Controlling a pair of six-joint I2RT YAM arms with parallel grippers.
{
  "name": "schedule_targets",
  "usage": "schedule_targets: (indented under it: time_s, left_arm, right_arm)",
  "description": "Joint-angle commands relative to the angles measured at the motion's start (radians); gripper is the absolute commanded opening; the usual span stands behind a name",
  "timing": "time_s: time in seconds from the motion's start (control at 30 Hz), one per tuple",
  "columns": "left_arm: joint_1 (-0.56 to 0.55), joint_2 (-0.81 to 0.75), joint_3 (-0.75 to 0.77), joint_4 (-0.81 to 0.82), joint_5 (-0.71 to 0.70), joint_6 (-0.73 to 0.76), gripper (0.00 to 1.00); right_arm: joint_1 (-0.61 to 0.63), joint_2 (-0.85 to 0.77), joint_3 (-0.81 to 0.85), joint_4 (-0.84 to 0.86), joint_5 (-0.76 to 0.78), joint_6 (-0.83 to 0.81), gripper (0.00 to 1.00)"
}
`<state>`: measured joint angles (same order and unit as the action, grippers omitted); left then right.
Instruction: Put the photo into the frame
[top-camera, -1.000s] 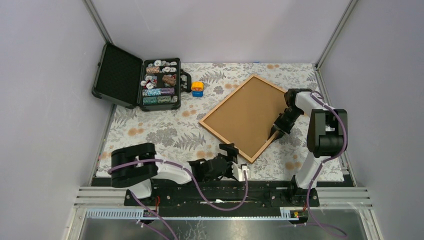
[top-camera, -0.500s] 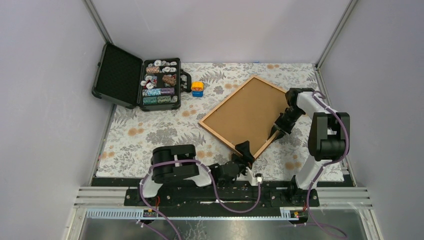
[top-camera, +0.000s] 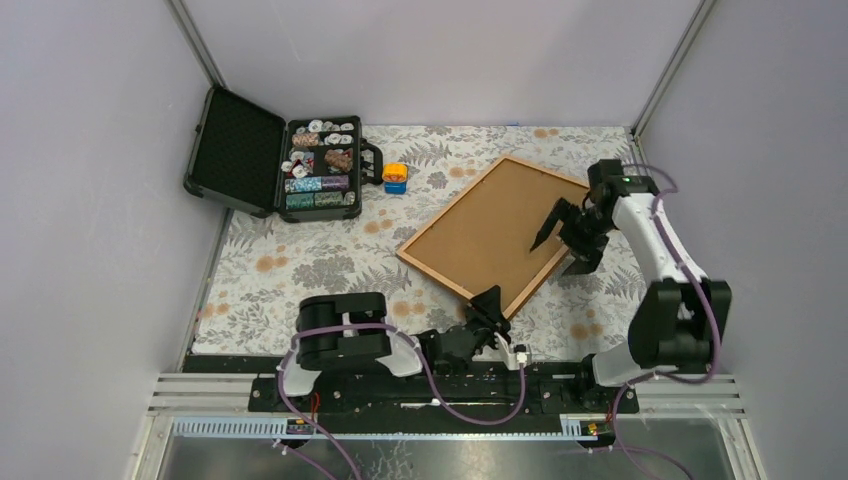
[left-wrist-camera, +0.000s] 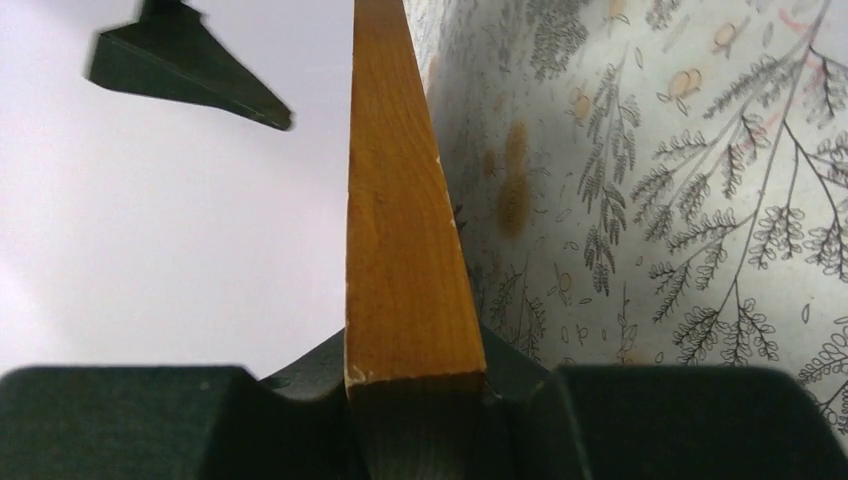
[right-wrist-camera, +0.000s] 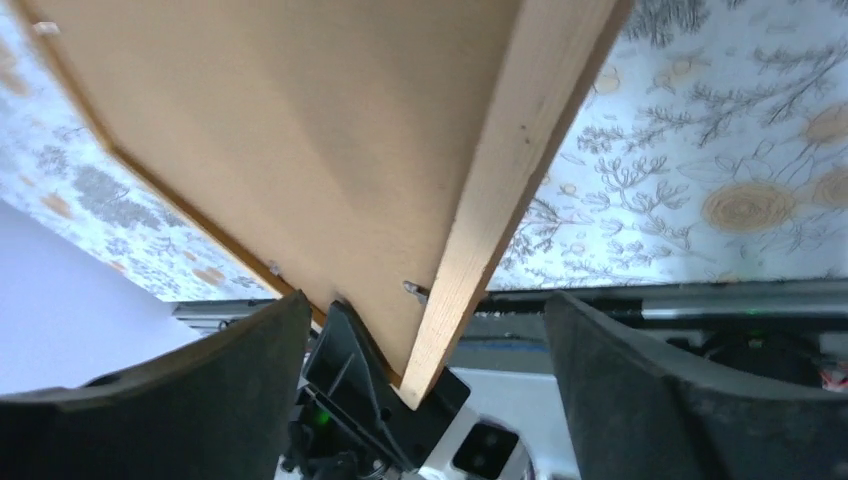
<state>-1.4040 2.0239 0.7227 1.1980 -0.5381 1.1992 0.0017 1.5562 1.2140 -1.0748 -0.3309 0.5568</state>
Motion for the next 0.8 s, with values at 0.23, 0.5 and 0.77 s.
schedule_targets:
  time_s: [0.23, 0.5, 0.77]
  left_arm:
    - [-0.024, -0.426, 0.046, -0.308, 0.116, -0.684, 0.0]
    - [0.101, -0.661, 0.084, -0.534, 0.319, -1.078, 0.0]
    - [0.388, -0.778, 0.057, -0.614, 0.48, -1.512, 0.0]
  right_arm:
    - [0.004, -0.352, 0.361, 0.094, 0.057, -0.13, 1.0]
    - [0.004, -0.4, 0.49, 0.121, -0.099, -0.087, 1.0]
    - [0.004, -0.416, 0.52, 0.182, -0.234, -0.044, 1.0]
